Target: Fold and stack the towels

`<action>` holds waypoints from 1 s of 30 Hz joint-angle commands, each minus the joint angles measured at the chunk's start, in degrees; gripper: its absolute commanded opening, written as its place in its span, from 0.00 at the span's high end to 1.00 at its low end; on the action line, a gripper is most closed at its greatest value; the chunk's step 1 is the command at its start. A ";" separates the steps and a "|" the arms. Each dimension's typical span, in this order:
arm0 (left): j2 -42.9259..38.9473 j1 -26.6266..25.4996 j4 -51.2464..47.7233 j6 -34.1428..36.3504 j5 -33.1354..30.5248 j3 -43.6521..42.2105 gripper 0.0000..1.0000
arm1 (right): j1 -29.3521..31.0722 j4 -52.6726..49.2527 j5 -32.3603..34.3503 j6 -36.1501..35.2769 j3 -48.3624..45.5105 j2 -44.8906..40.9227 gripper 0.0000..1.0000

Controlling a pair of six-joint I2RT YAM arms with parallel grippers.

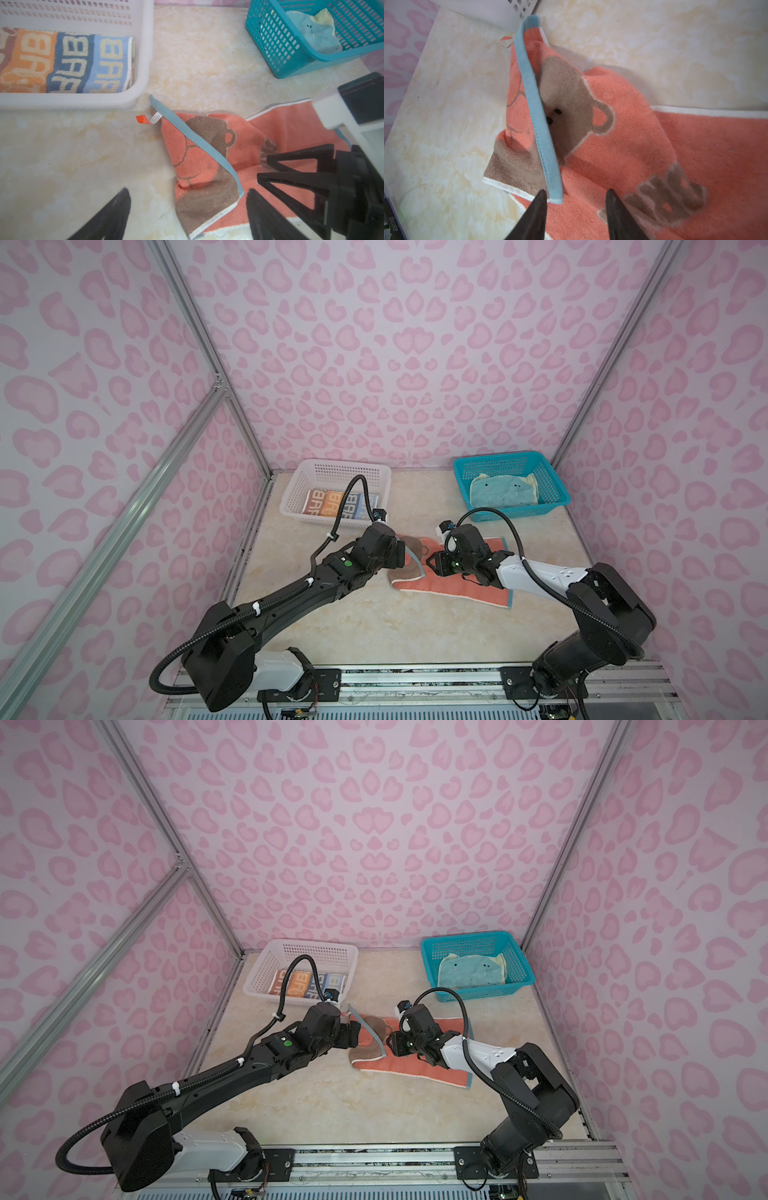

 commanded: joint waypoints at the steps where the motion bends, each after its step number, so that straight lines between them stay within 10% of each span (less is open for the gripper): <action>1: -1.74 1.55 1.63 -0.35 -1.33 -1.72 0.11 | 0.04 0.75 -0.77 1.14 0.66 0.84 0.53; 30: -5.05 7.68 2.28 0.47 -0.12 -6.26 0.11 | 3.24 15.90 -8.52 6.55 0.68 13.63 0.65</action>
